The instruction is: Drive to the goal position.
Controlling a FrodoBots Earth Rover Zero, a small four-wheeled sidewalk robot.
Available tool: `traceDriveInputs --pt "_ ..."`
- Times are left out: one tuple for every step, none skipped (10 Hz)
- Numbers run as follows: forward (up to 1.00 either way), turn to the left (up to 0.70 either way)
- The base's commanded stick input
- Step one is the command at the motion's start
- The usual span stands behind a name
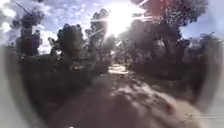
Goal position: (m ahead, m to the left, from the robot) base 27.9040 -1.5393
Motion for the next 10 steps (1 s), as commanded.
traceDriveInputs --pt "0.70 0.00" --pt "0.70 0.00" --pt "0.70 0.00" --pt "0.70 0.00" --pt "0.70 0.00" --pt "0.70 0.00" --pt "0.70 -0.09" --pt "0.70 -0.17" --pt "0.70 -0.25" --pt "0.70 -0.33"
